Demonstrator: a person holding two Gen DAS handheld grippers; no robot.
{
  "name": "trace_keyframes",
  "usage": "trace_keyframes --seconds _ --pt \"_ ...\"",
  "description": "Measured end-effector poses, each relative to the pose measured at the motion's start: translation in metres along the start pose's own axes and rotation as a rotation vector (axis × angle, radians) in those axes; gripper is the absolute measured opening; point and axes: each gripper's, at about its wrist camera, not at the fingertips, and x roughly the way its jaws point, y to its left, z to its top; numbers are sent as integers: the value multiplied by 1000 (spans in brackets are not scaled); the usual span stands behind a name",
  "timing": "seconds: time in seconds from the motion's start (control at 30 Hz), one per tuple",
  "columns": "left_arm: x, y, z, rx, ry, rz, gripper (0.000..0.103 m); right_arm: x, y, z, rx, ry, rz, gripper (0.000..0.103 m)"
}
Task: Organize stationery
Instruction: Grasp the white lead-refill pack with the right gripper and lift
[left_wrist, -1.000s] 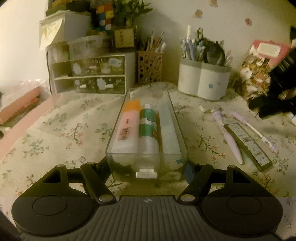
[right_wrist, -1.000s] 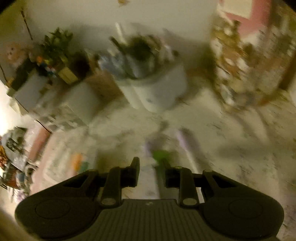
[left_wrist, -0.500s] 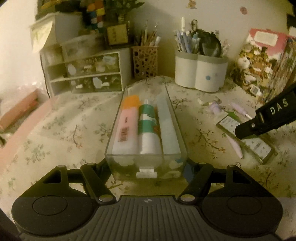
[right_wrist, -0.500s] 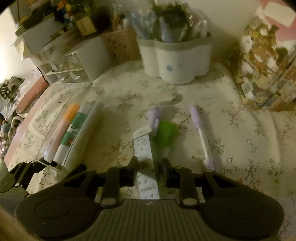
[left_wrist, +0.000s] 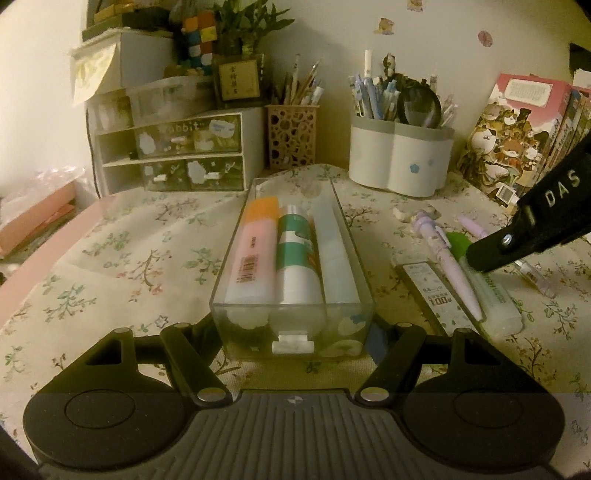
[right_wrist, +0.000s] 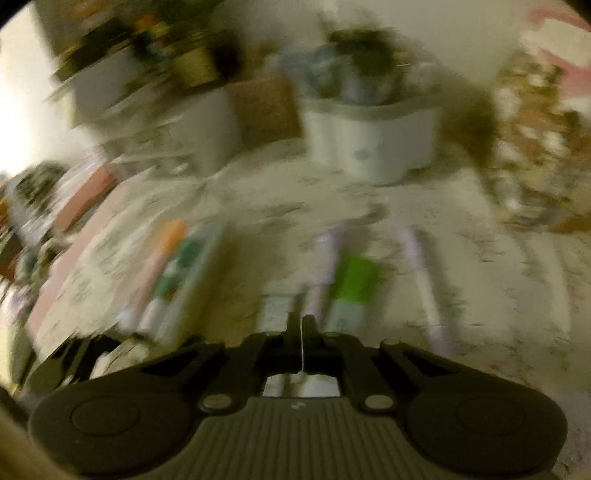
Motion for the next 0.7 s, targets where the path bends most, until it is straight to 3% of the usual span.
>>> trace_keyframes --seconds 0.07,0.2,0.3,0.37,0.4,0.43,0.57,0.7 --pt "0 0 0 1 -1 0 72 6 10 -3 -40 14 3 12" --pt "-3 3 -3 -2 -10 2 72 20 26 -1 -115 40 -2 24" --pt "-4 7 -3 -6 -11 5 72 36 31 0 -155 79 -104 32" --pt "1 7 0 -11 -7 11 72 41 35 -2 -181 80 -118 40" --pt "3 6 3 -15 -1 15 72 42 38 -2 -190 77 -115 40" --pt "3 5 4 -17 7 16 72 43 39 -1 -195 70 -122 28" --pt "-10 9 5 -21 -11 21 72 36 24 4 -111 61 -97 28" --pt "1 4 -1 4 -3 10 72 29 16 6 -36 28 -32 28"
